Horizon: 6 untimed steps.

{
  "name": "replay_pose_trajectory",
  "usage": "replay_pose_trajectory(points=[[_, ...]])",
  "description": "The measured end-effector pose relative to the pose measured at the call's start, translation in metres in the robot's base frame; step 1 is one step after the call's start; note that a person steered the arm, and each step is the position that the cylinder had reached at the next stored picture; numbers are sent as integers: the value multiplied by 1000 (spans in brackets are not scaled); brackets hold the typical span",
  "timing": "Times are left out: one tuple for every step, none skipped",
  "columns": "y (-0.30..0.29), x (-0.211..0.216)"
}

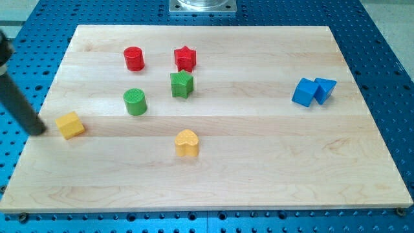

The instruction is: Nudge the hexagon slightly to the down

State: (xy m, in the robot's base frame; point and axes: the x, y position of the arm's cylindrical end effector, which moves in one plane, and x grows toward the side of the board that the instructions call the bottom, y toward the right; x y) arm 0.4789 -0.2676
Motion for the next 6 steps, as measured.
replay_pose_trajectory(points=[[95,6],[130,6],[55,19],[116,18],[208,18],[275,14]])
